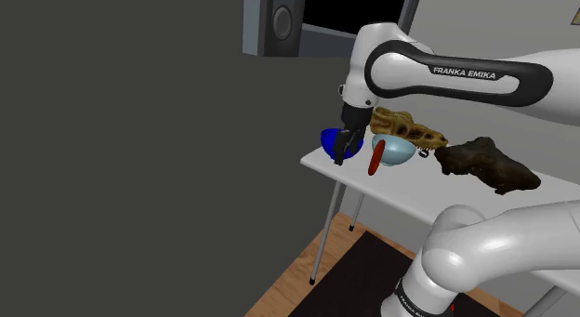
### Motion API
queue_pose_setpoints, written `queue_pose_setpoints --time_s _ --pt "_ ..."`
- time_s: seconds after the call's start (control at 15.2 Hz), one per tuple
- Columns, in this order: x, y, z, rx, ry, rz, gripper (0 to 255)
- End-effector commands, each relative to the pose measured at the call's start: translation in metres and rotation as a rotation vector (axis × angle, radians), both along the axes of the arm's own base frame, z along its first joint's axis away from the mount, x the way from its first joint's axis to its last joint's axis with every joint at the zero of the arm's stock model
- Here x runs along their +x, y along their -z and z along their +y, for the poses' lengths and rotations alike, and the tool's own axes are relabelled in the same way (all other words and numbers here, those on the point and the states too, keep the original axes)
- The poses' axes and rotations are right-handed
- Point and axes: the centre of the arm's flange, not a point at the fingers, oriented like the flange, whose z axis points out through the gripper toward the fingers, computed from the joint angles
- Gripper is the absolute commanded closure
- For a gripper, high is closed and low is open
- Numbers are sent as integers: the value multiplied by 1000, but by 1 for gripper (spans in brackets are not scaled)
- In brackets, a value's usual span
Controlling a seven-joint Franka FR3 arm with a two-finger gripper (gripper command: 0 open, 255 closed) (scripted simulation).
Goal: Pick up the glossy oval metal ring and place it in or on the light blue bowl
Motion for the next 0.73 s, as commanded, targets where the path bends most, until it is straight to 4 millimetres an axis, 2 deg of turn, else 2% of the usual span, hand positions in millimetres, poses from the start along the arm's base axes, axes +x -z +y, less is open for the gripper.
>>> queue_pose_setpoints --time_s 0.0,0.33,0.66 --pt "0 0 0 0 0 0 0" --pt "8 0 -61 -14 311 -66 0" --pt "-3 0 -121 -27 621 -133 0"
